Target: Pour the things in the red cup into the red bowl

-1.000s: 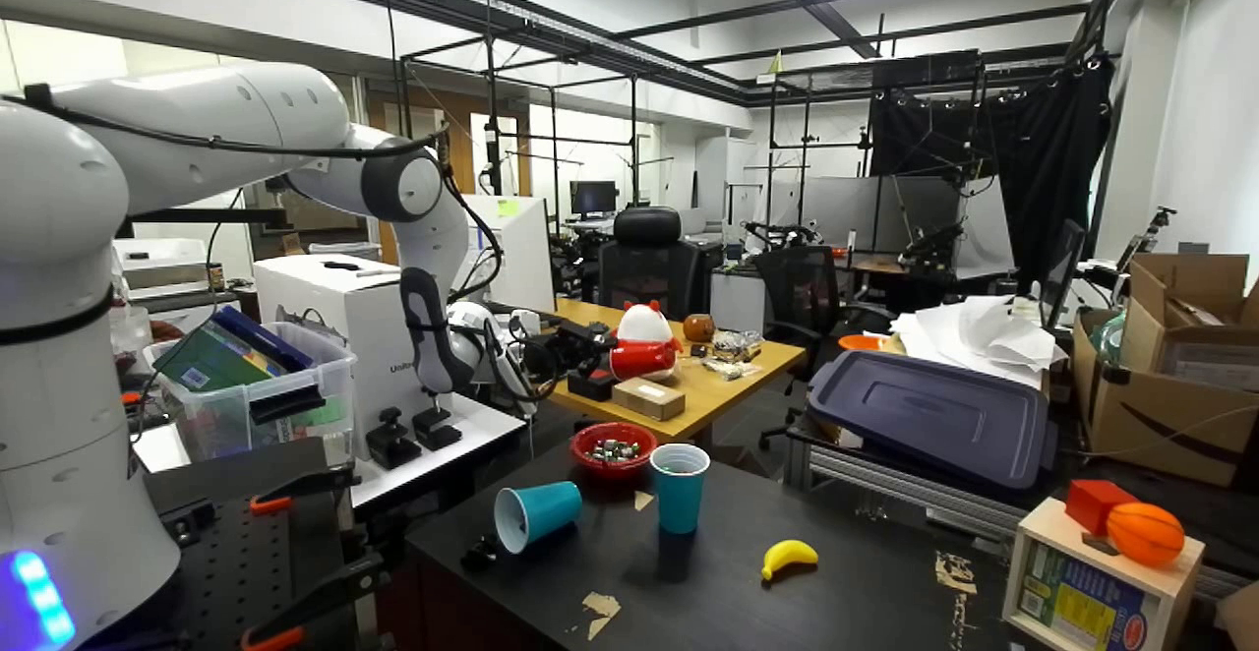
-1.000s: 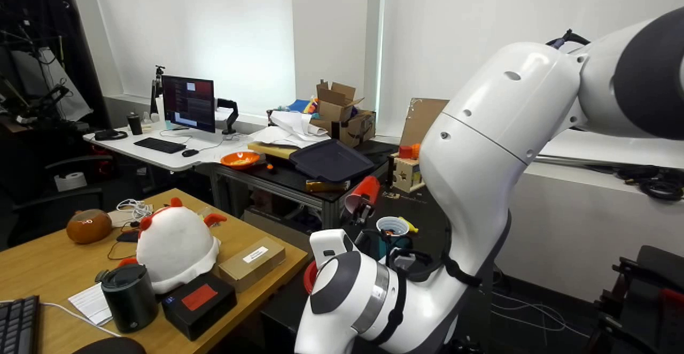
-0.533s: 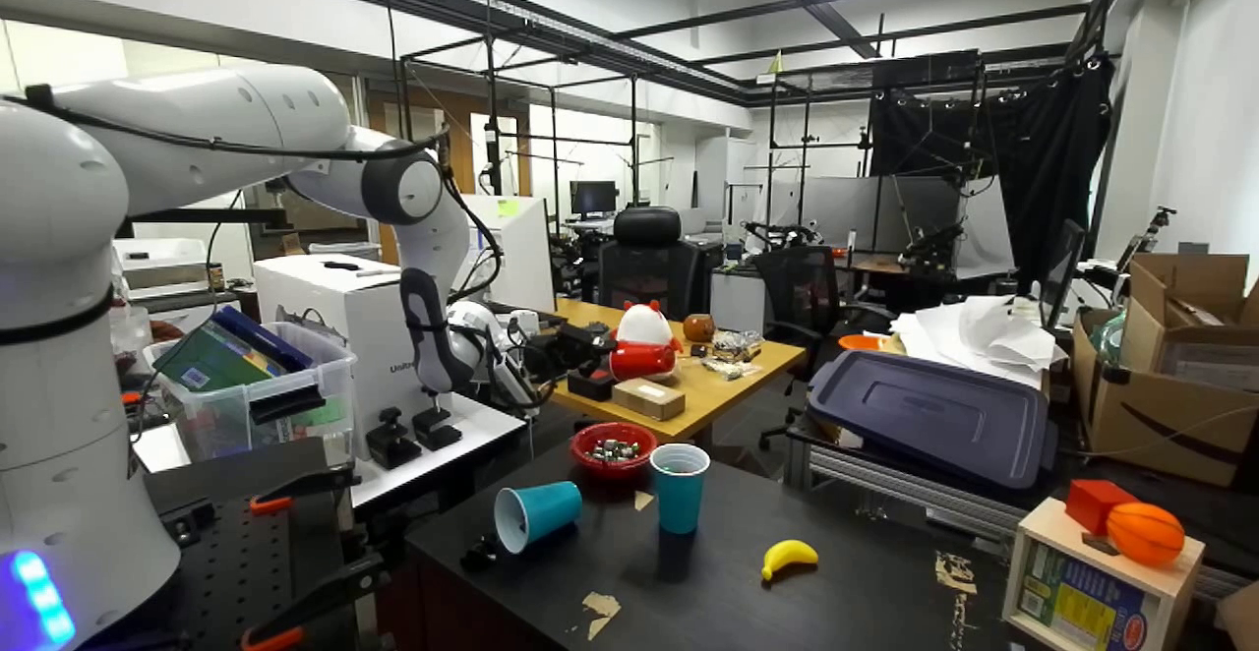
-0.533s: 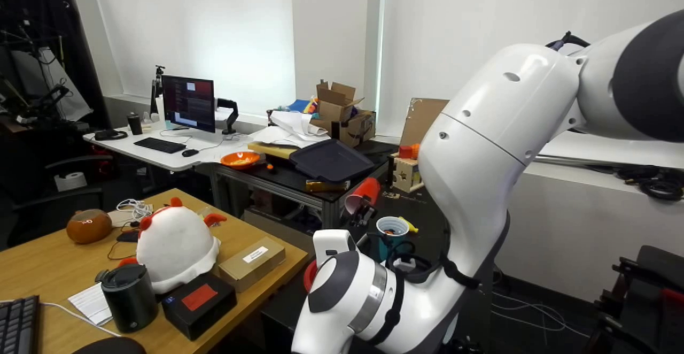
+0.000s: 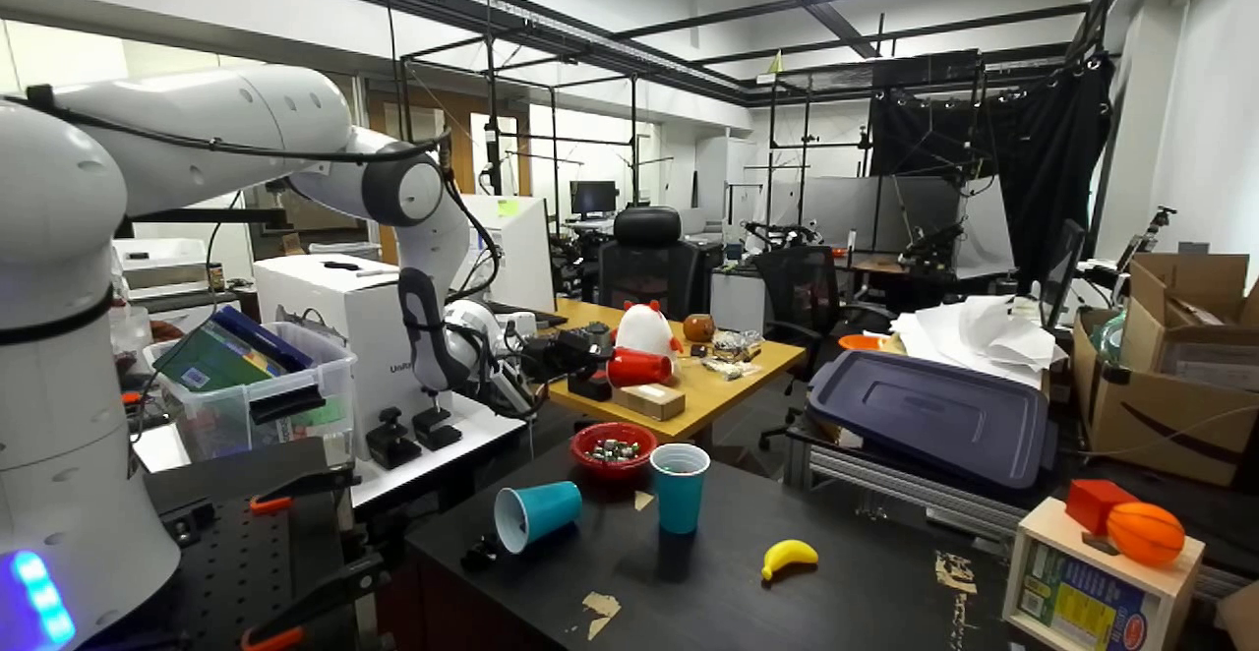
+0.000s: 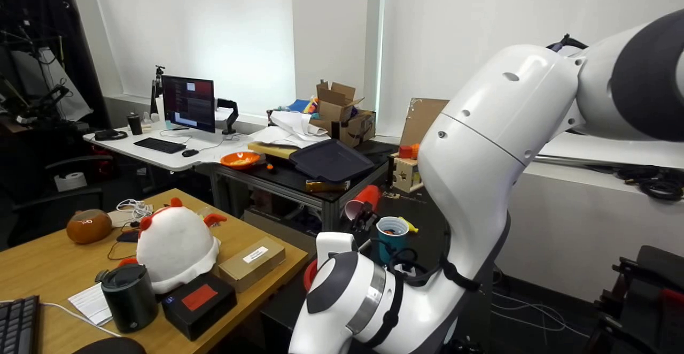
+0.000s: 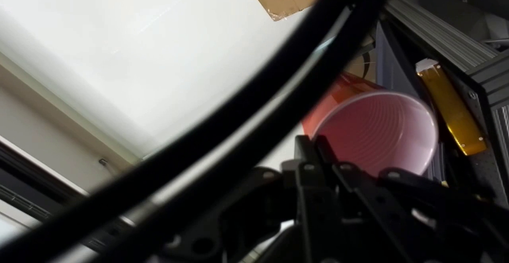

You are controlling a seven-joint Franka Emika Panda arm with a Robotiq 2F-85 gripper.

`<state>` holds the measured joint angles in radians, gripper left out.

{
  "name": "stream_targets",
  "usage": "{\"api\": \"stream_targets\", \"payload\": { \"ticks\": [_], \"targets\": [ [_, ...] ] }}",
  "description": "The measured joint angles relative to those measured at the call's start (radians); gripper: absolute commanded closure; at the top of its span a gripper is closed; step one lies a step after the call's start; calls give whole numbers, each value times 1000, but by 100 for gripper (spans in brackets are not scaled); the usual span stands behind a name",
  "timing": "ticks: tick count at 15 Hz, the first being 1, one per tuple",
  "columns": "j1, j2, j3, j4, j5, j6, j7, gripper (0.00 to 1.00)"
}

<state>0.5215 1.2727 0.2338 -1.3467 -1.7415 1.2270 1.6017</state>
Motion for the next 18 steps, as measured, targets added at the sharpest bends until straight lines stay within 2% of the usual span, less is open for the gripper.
{"api": "stream_targets", "payload": {
  "ticks": [8,18],
  "targets": [
    [4,0,-7,0,-5,6,33,99],
    [-1,1,-8,0,-5,106,33,99]
  ]
}}
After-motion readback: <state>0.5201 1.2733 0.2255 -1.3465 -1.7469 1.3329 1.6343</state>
